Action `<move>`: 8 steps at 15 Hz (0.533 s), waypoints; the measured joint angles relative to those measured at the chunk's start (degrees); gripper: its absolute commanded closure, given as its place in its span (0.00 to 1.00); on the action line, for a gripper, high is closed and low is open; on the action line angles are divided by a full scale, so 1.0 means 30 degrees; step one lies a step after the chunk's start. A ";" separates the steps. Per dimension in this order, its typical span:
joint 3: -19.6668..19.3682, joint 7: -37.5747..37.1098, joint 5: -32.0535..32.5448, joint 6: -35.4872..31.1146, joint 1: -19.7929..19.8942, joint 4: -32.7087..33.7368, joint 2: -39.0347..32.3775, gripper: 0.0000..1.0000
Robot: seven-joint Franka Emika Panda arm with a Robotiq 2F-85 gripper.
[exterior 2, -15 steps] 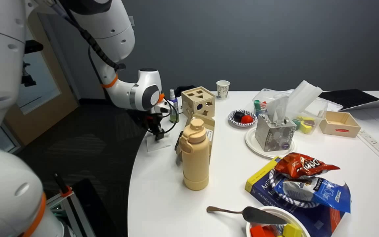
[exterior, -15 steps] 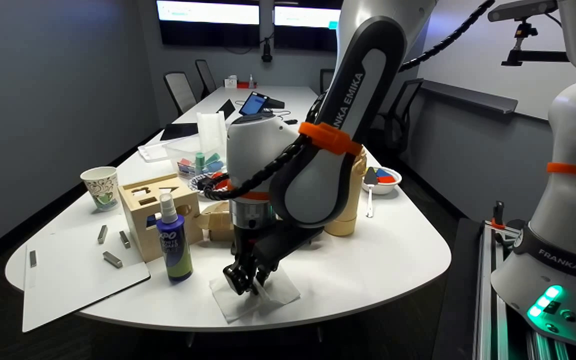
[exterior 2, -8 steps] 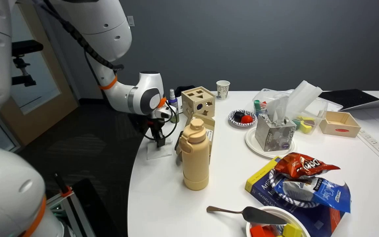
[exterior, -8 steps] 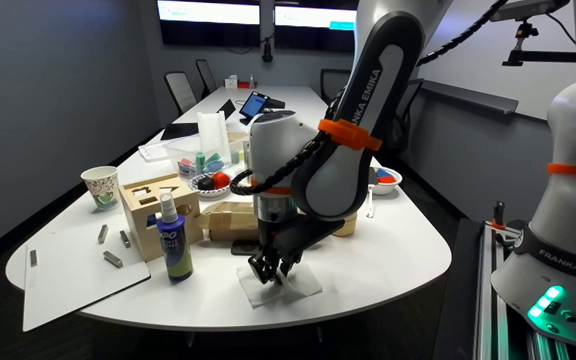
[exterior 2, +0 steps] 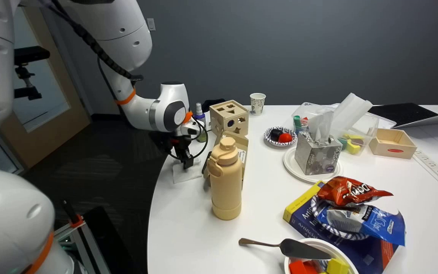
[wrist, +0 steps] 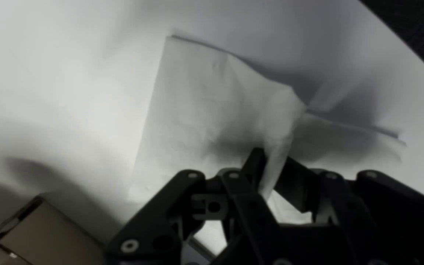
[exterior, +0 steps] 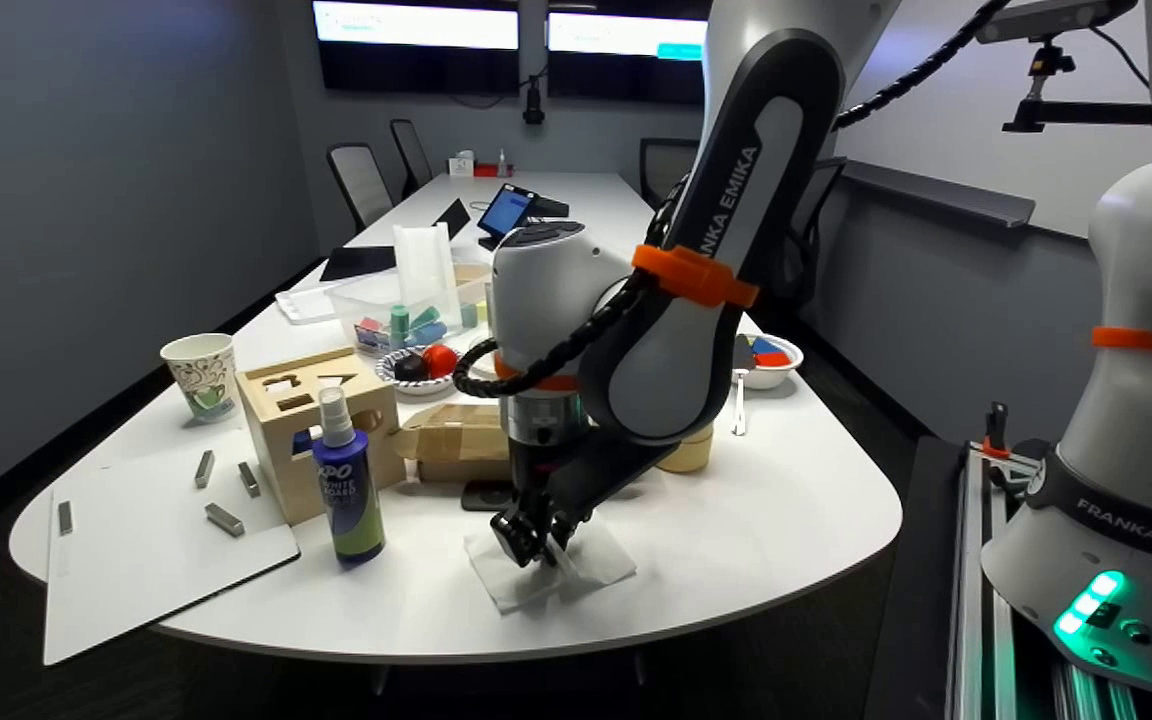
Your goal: Unfold the napkin
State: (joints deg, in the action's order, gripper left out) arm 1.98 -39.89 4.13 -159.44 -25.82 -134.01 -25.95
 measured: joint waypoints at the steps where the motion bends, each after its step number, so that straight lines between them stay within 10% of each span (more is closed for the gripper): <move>1: 0.0186 0.0548 -0.0001 -0.0063 0.0027 0.0145 -0.0093 0.97; 8: 0.1065 0.2286 -0.0147 0.0708 -0.0093 0.0372 -0.0132 0.97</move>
State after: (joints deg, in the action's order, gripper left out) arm 5.18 -33.04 3.69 -157.32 -26.10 -132.89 -26.34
